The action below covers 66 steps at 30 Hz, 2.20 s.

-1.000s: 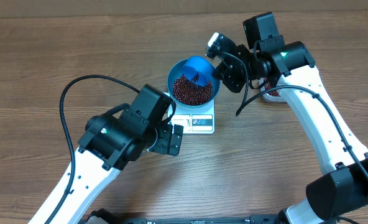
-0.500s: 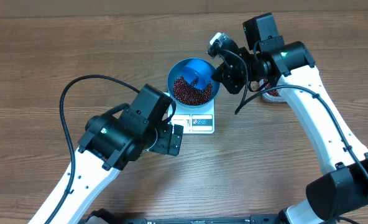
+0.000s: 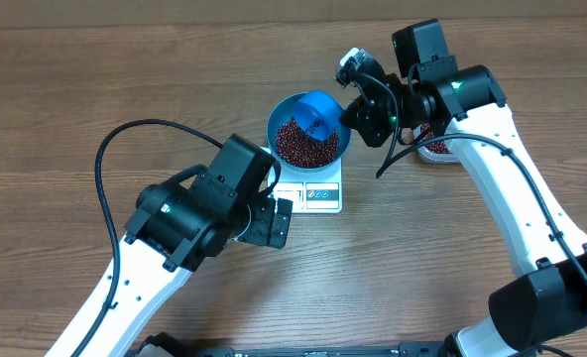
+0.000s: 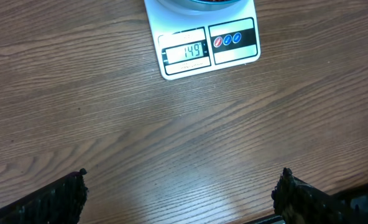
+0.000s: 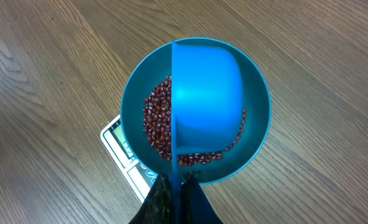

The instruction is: Scoop item into bowl and weigh 150g on scale

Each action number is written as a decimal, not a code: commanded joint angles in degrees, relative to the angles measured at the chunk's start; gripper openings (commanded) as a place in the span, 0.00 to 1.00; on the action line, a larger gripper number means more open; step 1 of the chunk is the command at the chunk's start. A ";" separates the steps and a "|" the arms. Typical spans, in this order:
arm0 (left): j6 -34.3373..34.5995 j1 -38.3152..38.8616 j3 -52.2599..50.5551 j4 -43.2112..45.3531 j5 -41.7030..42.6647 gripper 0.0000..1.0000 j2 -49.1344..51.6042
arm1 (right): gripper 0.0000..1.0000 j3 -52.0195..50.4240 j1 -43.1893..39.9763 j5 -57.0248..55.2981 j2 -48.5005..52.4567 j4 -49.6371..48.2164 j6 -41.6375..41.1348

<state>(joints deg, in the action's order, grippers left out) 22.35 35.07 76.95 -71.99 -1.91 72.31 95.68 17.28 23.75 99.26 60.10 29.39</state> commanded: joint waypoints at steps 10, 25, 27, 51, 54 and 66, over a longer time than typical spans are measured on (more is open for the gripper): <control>0.39 0.22 0.02 0.04 0.07 0.99 -0.33 | 0.04 1.09 0.13 -0.74 -2.05 0.37 5.42; 0.39 0.22 0.02 0.04 0.07 1.00 -0.33 | 0.04 1.09 0.33 -0.76 -2.05 1.77 12.96; 0.39 0.22 0.02 0.04 0.04 1.00 -0.33 | 0.04 1.09 0.35 -0.52 -2.05 1.77 13.11; 0.39 0.22 0.02 0.04 0.04 1.00 -0.33 | 0.04 1.09 0.39 -0.52 -2.05 2.54 17.44; 0.39 0.22 0.02 0.04 0.07 0.99 -0.33 | 0.04 1.09 0.39 -0.50 -2.05 2.38 17.44; 0.39 0.22 0.02 0.04 0.07 1.00 -0.33 | 0.04 1.09 0.50 -0.52 -2.05 2.62 18.67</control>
<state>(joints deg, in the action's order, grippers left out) 22.33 35.07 76.95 -71.99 -1.91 72.31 95.68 17.41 22.92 99.26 63.05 47.62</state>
